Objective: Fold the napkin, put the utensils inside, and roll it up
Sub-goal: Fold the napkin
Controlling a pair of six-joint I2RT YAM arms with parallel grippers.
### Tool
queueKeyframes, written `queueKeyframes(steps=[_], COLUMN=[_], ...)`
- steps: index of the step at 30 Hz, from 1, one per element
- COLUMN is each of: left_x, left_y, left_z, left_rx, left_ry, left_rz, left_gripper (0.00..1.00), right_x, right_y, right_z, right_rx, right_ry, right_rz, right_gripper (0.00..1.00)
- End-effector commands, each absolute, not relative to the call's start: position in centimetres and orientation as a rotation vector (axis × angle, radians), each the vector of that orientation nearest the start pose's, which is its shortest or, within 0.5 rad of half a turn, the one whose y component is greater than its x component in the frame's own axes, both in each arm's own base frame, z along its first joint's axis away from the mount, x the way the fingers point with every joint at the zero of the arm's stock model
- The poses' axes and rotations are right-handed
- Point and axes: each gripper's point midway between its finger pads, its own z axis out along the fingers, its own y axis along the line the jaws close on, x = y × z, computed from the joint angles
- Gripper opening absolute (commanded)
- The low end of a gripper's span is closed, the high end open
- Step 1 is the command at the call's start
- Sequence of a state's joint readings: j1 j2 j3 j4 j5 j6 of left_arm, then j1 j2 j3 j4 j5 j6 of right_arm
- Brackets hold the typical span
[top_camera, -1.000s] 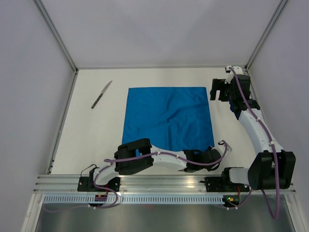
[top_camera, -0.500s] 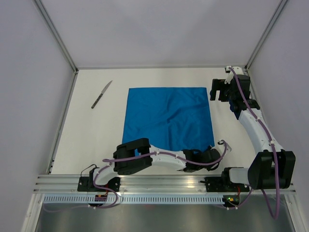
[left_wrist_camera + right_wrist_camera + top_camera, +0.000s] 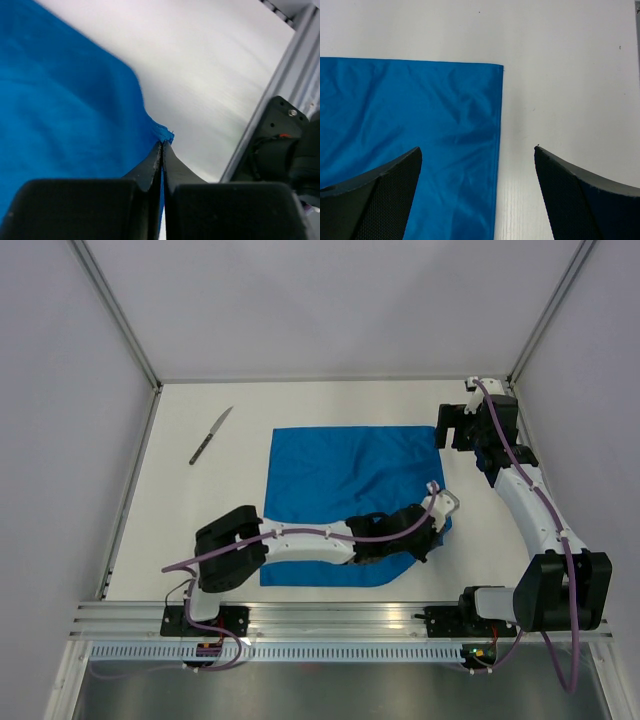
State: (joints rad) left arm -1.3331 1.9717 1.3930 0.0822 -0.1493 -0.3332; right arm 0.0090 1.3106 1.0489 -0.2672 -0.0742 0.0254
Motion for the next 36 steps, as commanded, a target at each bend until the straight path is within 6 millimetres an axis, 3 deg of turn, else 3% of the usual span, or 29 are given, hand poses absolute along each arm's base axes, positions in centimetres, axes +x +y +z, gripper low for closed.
queueKeyframes(steps=[1, 2, 3, 5, 9, 15, 18, 24, 36], left_x=[17.9, 18.5, 19.2, 22.7, 25.6, 31.8, 33.0, 37.1, 42.4], left_y=[-51.7, -51.2, -50.4, -47.1, -43.8, -37.3, -35.8, -31.6, -25.9], left_z=[13.6, 14.8, 14.7, 14.0, 14.7, 14.2, 13.9, 13.6, 13.3], left_rx=[0.77, 0.729, 0.7, 0.589, 0.476, 0.257, 0.21, 0.066, -0.079], left_ry=[2.026, 2.021, 2.034, 2.085, 2.111, 2.162, 2.193, 2.217, 2.227], left_rz=[-0.934, -0.967, -0.968, -0.936, -0.932, -0.835, -0.839, -0.809, -0.772], left_gripper=[0.02, 0.02, 0.02, 0.02, 0.02, 0.02, 0.02, 0.02, 0.02], right_x=[40.2, 40.2, 40.2, 40.2, 40.1, 40.0, 39.9, 39.9, 39.9], right_y=[1.7, 1.7, 1.7, 1.7, 1.8, 1.9, 2.0, 2.1, 2.3], right_z=[21.6, 21.6, 21.6, 21.6, 21.8, 21.9, 21.8, 22.0, 21.8], right_rx=[-0.029, -0.03, -0.029, -0.029, -0.032, -0.037, -0.038, -0.041, -0.051], right_ry=[2.075, 2.075, 2.077, 2.077, 2.072, 2.069, 2.07, 2.065, 2.071], right_rz=[0.095, 0.097, 0.097, 0.1, 0.105, 0.112, 0.118, 0.123, 0.132], right_gripper=[0.98, 0.98, 0.98, 0.98, 0.98, 0.98, 0.98, 0.98, 0.98])
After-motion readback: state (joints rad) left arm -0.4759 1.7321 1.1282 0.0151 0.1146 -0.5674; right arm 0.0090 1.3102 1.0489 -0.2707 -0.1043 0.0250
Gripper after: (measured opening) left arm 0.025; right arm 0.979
